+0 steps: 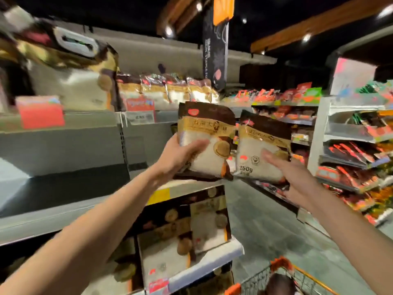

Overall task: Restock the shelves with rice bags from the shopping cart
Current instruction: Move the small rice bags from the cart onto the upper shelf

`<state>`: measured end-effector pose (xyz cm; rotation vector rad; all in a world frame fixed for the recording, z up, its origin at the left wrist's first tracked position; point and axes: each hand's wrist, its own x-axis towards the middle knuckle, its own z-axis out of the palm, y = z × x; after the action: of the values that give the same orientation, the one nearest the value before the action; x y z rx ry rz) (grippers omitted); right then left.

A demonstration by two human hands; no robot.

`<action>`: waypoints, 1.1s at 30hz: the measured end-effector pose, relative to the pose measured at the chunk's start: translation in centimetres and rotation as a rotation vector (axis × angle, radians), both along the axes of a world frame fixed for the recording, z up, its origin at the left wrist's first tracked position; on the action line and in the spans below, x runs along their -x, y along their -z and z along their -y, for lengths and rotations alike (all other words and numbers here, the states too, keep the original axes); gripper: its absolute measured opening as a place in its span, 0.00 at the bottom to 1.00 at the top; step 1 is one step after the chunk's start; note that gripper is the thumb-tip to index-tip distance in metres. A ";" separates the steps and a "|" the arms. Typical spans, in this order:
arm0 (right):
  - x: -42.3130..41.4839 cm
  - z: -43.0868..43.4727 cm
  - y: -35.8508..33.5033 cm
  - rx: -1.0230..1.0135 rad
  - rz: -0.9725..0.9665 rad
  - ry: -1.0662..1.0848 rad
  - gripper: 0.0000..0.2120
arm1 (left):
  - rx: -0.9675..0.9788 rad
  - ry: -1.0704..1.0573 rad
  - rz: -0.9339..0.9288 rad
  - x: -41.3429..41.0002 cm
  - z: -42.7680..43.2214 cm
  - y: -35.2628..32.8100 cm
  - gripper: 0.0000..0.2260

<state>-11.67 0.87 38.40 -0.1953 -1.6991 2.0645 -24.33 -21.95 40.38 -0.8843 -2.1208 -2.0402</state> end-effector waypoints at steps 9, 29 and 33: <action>10.1 0.7 -11.5 -0.183 -0.188 -0.128 0.15 | -0.054 -0.249 -0.162 5.8 2.6 -11.5 0.12; 35.5 2.9 -20.5 -0.246 -0.164 -0.266 0.16 | 0.005 -0.545 -0.156 21.7 6.8 -19.7 0.27; 40.4 3.2 -21.7 -0.335 -0.038 -0.302 0.19 | 0.051 -0.579 -0.157 24.9 7.2 -19.4 0.32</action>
<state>-52.04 -2.37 60.09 0.2185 -2.1226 1.9250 -49.20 -29.12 59.77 -0.3505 -2.0364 -1.5761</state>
